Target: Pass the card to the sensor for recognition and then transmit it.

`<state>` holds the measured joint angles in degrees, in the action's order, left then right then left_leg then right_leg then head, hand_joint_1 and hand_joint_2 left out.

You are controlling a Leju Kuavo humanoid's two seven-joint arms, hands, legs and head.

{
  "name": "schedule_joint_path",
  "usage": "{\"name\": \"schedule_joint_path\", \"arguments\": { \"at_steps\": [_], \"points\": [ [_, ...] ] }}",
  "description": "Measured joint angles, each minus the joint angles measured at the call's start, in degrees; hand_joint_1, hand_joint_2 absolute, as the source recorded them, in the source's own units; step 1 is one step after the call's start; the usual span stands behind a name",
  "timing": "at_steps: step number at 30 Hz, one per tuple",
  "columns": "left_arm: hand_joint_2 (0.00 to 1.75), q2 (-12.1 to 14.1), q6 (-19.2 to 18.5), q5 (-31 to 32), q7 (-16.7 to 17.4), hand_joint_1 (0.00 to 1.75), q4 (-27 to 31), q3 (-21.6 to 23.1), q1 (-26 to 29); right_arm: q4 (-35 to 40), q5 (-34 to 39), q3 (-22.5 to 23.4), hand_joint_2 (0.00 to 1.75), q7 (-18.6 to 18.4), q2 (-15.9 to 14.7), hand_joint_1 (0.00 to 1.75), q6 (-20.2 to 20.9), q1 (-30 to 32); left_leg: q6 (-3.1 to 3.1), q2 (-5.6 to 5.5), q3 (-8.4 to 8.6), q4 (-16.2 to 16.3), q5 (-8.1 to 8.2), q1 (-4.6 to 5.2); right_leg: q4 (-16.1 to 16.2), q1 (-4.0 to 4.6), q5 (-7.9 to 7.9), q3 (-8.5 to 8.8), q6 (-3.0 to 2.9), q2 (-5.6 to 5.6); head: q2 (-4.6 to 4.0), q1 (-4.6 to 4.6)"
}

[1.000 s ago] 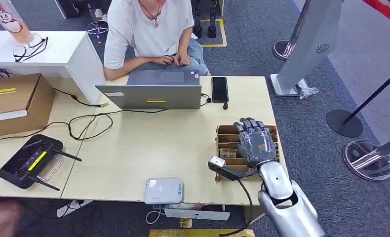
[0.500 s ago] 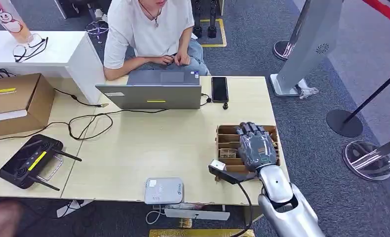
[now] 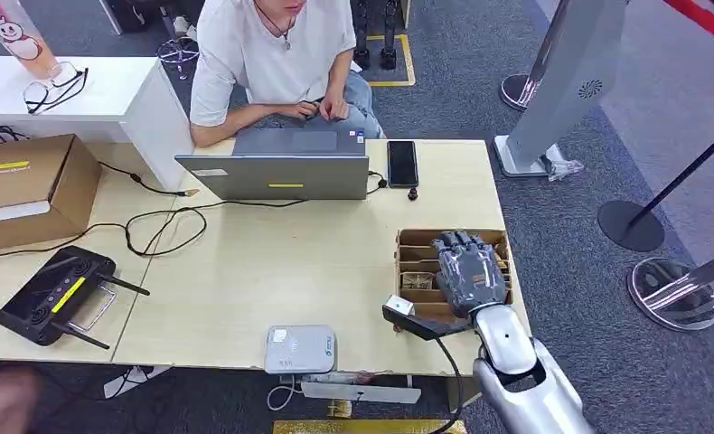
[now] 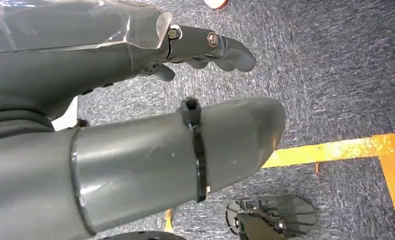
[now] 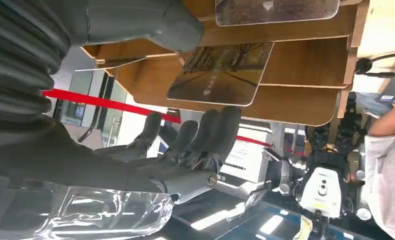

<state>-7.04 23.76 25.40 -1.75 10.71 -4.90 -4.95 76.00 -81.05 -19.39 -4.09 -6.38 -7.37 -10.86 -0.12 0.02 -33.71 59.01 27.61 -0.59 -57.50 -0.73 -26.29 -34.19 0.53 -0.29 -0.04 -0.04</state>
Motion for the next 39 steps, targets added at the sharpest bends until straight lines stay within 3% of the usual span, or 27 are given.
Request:
{"name": "schedule_joint_path", "arguments": {
  "at_steps": [2,4,5,7,39],
  "points": [
    [0.0,0.0,0.0,0.0,0.0,0.0,0.0,0.0,0.0,0.0,0.0,0.0,1.75,0.0,0.0,1.41,0.0,0.0,0.0,0.0,0.0,0.0,0.0,0.0,0.0,0.0,0.0,0.0,0.0,0.0,0.0,0.0],
    [0.0,0.0,0.0,0.0,0.0,0.0,0.0,0.0,0.0,0.0,0.0,0.1,1.75,0.0,0.0,1.45,0.1,0.0,0.0,0.0,0.0,0.0,0.0,0.0,0.0,0.0,0.0,0.0,0.0,0.0,0.0,0.0],
    [0.0,0.0,0.0,0.0,0.0,0.0,0.0,0.0,0.0,-0.1,0.0,0.1,1.75,0.0,0.0,1.64,0.1,0.0,0.0,0.0,0.0,0.0,0.0,0.0,0.0,0.0,0.0,0.0,0.0,0.0,0.0,0.0],
    [0.0,0.0,0.0,0.0,0.0,0.0,0.0,0.0,0.0,-0.2,0.0,0.2,1.75,0.0,0.0,1.75,0.1,0.0,0.0,0.0,0.0,0.0,0.0,0.0,0.0,0.0,0.0,0.0,0.0,0.0,0.0,0.0],
    [0.0,0.0,0.0,0.3,0.0,0.0,0.0,-0.9,0.0,1.0,-1.2,0.8,1.75,0.5,0.0,1.75,0.0,0.1,0.0,0.0,0.0,0.0,0.0,0.0,0.0,0.0,0.0,0.0,0.0,0.0,0.0,0.0]
  ]
}}
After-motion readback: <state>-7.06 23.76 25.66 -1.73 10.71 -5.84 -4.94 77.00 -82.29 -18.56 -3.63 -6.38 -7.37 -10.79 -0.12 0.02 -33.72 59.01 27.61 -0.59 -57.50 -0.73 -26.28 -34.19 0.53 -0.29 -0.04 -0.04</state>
